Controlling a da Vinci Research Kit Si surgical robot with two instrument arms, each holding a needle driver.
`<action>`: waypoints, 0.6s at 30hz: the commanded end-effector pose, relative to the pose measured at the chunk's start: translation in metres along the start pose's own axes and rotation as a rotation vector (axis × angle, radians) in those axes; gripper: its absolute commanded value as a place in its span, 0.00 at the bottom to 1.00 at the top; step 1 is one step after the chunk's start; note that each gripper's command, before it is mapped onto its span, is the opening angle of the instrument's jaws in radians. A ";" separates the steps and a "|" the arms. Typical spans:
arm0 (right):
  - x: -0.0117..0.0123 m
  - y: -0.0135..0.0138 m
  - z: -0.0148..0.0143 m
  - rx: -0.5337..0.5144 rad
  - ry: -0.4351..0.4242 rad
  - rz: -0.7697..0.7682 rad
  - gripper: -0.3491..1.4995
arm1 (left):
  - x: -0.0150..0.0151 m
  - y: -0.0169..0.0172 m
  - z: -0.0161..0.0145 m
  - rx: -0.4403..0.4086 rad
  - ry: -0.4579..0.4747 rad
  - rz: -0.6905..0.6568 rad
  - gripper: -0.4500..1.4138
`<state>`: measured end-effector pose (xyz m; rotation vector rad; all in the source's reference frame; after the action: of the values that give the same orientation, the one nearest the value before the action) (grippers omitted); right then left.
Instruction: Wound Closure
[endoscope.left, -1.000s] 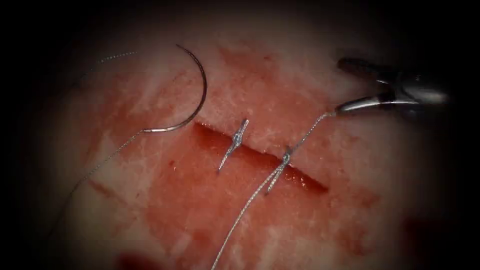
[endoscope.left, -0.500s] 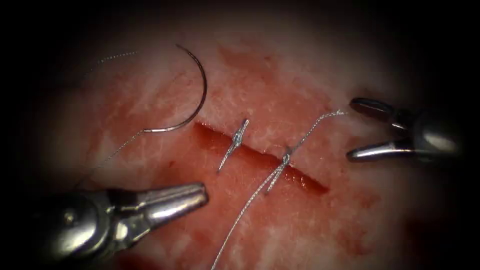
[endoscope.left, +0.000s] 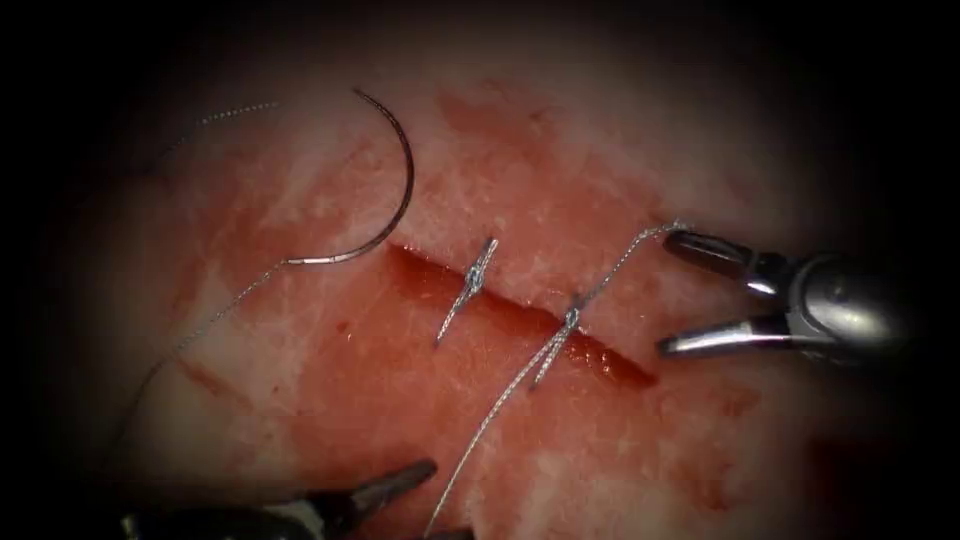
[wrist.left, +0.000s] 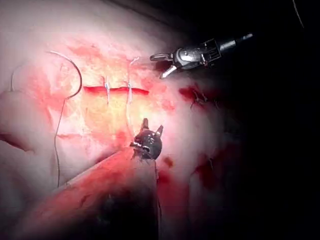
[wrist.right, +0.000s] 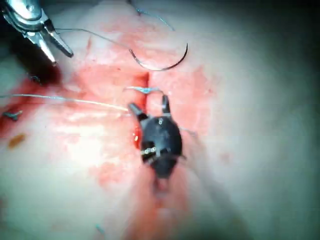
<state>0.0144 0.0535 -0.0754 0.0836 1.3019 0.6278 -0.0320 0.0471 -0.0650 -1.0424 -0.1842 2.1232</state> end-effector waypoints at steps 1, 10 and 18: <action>-0.0004 -0.0004 0.0005 0.004 0.001 0.000 0.95 | -0.0015 0.0009 0.0010 0.001 -0.058 0.008 0.42; -0.0005 -0.0007 0.0003 0.008 0.002 0.000 0.94 | -0.0039 -0.0003 0.0023 0.019 -0.130 -0.038 0.44; -0.0006 -0.0009 0.0003 0.012 0.003 -0.002 0.92 | -0.0082 -0.0005 0.0053 0.056 -0.231 -0.022 0.55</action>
<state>0.0142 0.0529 -0.0757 0.0896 1.3077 0.6192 -0.0319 0.0436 -0.0565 -0.7543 -0.2401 2.2109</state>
